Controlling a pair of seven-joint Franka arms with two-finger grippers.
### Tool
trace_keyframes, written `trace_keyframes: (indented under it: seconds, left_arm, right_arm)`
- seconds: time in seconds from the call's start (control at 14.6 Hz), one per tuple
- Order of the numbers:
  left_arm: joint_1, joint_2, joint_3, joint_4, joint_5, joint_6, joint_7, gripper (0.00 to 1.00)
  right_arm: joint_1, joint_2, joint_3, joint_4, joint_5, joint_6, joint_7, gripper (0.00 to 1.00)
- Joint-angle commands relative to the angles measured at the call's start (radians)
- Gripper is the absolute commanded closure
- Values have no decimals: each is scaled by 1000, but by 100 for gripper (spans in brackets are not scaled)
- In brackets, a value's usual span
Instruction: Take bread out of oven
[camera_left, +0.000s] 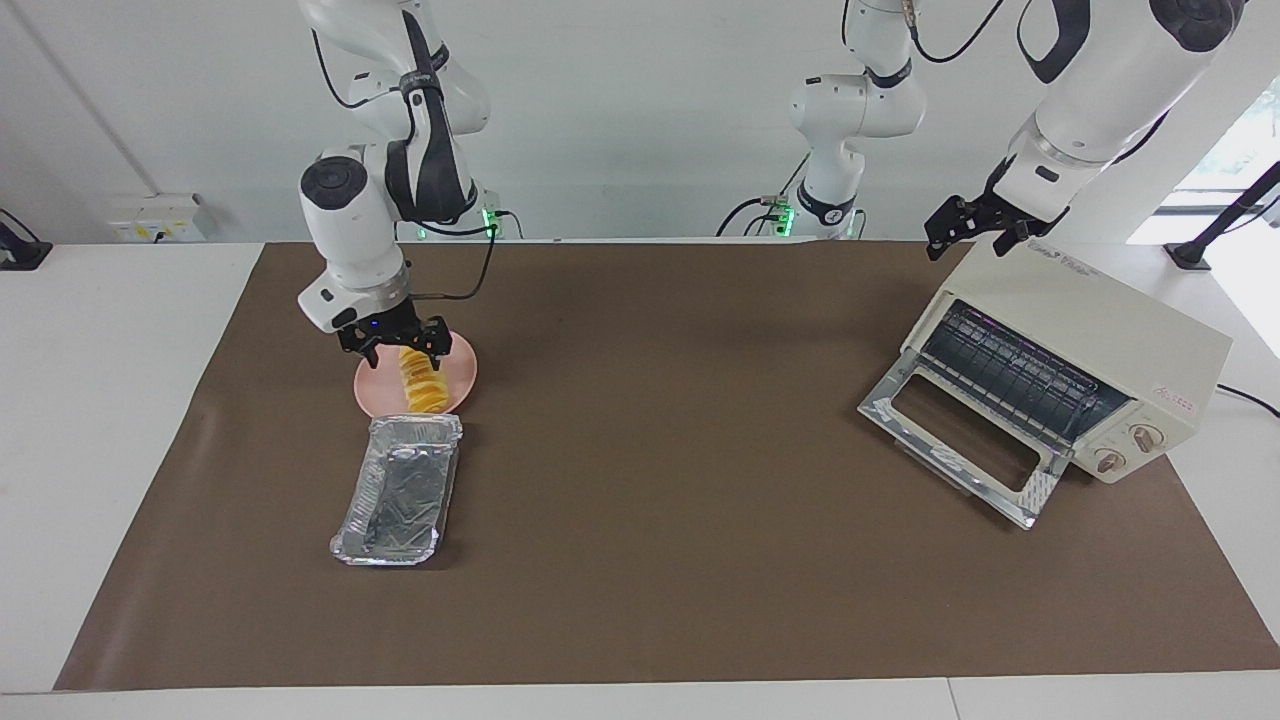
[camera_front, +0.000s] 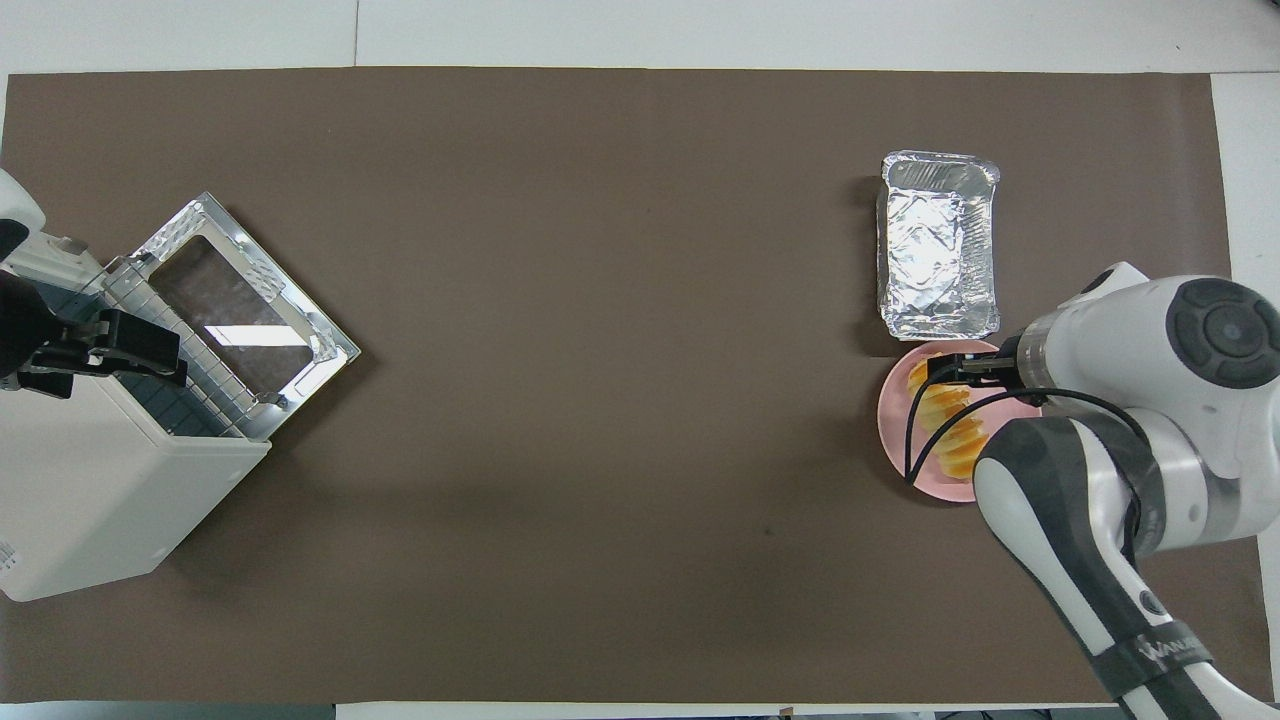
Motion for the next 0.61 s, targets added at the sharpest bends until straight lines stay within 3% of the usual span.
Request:
trace_keyframes:
  seconds: [0.0,0.2,0.55]
  left_arm:
    - [16,-15,-7,-12,-8,12,3,0]
    - [16,-15,-7,-12,-8,12,3,0]
    - [14,-15,-7,-12,-8,12,3,0]
  right_arm:
    - [-5,7,6,199,17,-163,-99,0]
    - [-22,7,-2,348,25,-256,-256,0]
    - [-57,29,-7,549,85,-503,-282,0]
